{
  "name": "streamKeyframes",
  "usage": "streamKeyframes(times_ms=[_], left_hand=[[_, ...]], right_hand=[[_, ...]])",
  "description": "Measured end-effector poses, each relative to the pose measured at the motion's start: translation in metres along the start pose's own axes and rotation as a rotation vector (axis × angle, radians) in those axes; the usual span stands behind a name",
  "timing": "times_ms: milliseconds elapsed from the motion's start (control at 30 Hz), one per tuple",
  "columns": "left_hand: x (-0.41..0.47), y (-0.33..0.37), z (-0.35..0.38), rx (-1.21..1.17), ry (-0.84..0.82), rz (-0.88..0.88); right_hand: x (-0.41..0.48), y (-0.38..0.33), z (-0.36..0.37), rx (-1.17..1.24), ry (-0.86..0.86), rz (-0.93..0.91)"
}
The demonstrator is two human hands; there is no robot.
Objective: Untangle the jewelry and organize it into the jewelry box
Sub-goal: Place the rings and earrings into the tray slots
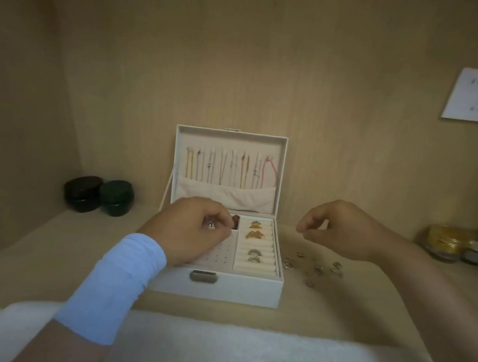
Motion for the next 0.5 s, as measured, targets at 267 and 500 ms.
streamKeyframes(times_ms=[267,500], left_hand=[[0.06,0.087,0.077,0.165,-0.106,0.194],[0.093,0.087,0.144,0.363,-0.37,0.047]], right_hand=[[0.003,0.062,0.025,-0.103,-0.25,0.087],[0.009,0.074,0.045,-0.055,-0.27,0.075]])
Point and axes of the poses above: each hand's wrist, its own x-axis towards the middle knuckle, its own z-axis out of the palm, y = z × x, the point moved 9 cm from there along x, towards the middle knuckle, and after that the axes turned 5 degrees about -y, right-handed, at the moved point
